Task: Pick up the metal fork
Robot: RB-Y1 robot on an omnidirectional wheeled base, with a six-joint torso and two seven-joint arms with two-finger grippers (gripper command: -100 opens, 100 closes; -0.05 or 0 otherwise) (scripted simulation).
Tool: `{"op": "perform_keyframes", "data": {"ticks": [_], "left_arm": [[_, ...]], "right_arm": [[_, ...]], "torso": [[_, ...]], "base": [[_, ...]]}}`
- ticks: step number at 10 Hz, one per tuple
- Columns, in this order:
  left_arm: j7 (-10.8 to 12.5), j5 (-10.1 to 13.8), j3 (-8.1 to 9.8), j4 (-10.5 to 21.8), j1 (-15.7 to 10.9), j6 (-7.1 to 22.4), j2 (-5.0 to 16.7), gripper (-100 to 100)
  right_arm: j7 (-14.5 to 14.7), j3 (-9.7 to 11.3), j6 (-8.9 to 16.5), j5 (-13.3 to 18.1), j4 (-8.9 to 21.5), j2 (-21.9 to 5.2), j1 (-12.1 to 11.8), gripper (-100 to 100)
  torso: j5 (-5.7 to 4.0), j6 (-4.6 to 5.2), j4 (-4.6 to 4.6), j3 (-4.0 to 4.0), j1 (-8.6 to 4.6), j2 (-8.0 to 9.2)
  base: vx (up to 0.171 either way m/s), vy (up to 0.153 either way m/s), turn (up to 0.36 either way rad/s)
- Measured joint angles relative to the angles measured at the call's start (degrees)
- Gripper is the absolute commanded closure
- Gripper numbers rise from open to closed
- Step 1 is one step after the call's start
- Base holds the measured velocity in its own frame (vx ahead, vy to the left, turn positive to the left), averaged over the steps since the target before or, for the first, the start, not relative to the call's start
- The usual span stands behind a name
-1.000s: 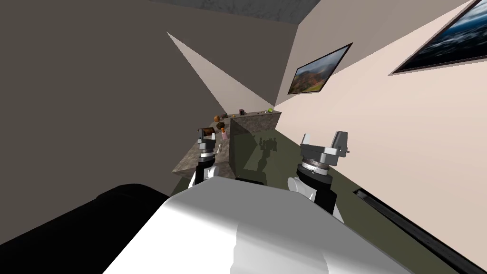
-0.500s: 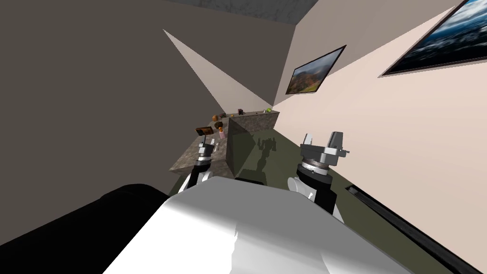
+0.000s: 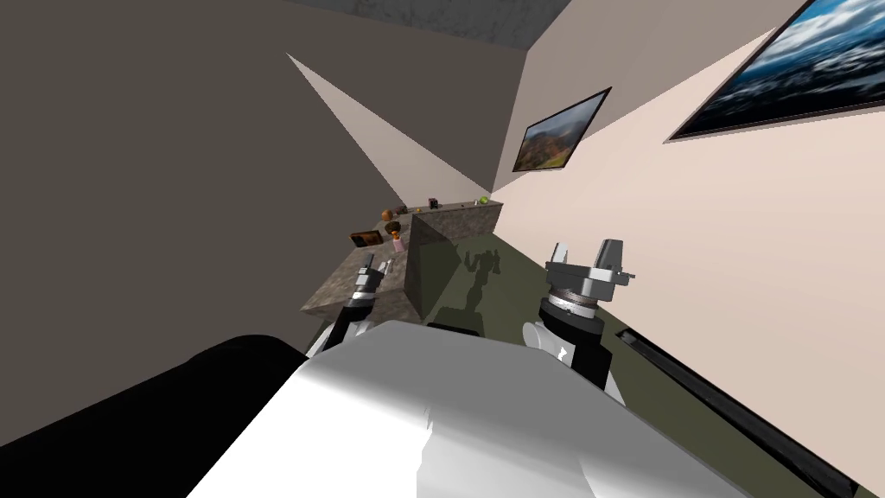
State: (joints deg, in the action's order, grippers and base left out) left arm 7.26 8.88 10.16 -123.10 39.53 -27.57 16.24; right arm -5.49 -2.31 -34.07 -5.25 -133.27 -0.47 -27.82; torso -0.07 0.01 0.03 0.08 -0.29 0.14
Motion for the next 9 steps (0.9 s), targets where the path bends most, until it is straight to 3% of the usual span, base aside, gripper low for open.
{"op": "perform_keyframes", "data": {"ticks": [4, 7, 9], "left_arm": [[1.09, 2.5, 3.15, 6.22, 5.08, 0.69, 6.11, -100], [1.38, 4.07, 5.08, 8.14, 10.05, 2.74, 9.31, -100], [1.09, 4.51, 5.46, 9.76, 12.61, 4.14, 10.36, -100]], "right_arm": [[0.0, 0.0, 0.0, 0.0, 0.0, 0.0, 0.0, 0], [0.0, 0.0, 0.0, 0.0, 0.0, 0.0, 0.0, 0], [0.0, 0.0, 0.0, 0.0, 0.0, 0.0, 0.0, 0]], "torso": [[0.0, 0.02, 0.0, -0.02, -0.01, -0.04], [-0.01, 0.02, 0.0, 0.0, -0.03, -0.01], [0.02, 0.01, 0.0, -0.01, 0.08, -0.03]], "base": [[-0.018, -0.081, -0.085], [-0.021, -0.08, -0.141], [-0.009, -0.051, -0.112]]}}
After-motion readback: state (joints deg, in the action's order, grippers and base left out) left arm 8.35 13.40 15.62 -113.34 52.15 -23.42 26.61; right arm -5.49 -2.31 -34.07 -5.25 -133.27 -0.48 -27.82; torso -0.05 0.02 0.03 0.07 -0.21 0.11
